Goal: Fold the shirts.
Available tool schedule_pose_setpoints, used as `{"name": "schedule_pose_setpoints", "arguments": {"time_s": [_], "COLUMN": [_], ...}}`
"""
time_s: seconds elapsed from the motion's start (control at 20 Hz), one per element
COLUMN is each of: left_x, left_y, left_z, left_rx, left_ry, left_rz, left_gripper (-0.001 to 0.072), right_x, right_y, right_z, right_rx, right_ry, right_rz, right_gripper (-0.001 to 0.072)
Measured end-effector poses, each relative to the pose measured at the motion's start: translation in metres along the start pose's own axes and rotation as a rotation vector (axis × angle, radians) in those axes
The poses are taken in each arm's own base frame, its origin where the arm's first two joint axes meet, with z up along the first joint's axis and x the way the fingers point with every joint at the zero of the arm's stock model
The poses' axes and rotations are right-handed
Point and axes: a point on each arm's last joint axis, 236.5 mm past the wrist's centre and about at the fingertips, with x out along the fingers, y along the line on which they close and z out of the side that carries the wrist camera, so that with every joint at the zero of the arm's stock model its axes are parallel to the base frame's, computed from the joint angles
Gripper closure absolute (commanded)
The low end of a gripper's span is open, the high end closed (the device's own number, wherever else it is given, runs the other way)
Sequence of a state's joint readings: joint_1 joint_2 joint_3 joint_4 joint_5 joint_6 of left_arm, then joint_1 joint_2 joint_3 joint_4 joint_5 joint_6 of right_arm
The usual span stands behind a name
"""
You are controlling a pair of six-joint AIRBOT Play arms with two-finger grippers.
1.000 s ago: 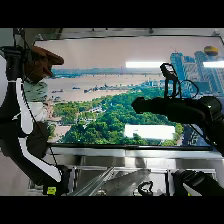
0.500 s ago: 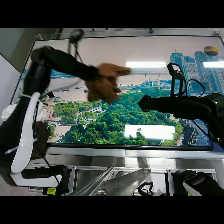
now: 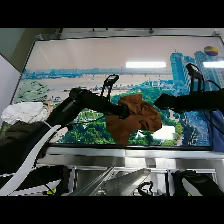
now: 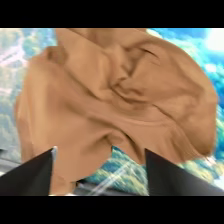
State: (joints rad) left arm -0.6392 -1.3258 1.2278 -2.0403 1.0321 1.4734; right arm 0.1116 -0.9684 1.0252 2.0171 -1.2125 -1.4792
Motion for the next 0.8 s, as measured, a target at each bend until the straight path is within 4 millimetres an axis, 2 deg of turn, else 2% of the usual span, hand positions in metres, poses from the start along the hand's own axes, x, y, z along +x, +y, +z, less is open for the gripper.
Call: {"name": "schedule_pose_setpoints", "arguments": {"time_s": [0.1,0.2,0.3,0.35,0.45,0.55,0.65,0.8], "left_x": [-0.023,-0.051,-0.071,-0.074,-0.065,-0.043,-0.019,0.01], "left_y": [0.008,0.034,0.069,0.083,0.105,0.112,0.113,0.111], "left_z": [0.0,-0.009,-0.037,-0.056,-0.103,-0.138,-0.161,-0.171], "left_rx": [-0.017,-0.047,-0.114,-0.159,-0.255,-0.336,-0.398,-0.441], "left_ry": [0.013,0.025,0.045,0.06,0.092,0.101,0.087,0.055], "left_rz": [0.009,0.059,0.115,0.125,0.107,0.045,-0.021,-0.07], "left_gripper": [0.0047,0.0047,0.0047,0.0047,0.0047,0.0048,0.0048,0.0048], "right_x": [-0.007,-0.01,-0.004,0.002,0.022,0.041,0.06,0.085], "right_y": [-0.019,-0.039,-0.06,-0.07,-0.088,-0.101,-0.104,-0.105], "right_z": [-0.004,-0.011,-0.027,-0.037,-0.06,-0.075,-0.084,-0.089], "right_rx": [0.026,0.068,0.122,0.149,0.196,0.232,0.258,0.288], "right_ry": [0.029,0.062,0.108,0.137,0.194,0.243,0.288,0.337], "right_rz": [-0.018,-0.035,-0.053,-0.059,-0.066,-0.067,-0.028,0.036], "right_gripper": [0.0209,0.0208,0.0208,0.0207,0.0208,0.0208,0.0207,0.0207]}}
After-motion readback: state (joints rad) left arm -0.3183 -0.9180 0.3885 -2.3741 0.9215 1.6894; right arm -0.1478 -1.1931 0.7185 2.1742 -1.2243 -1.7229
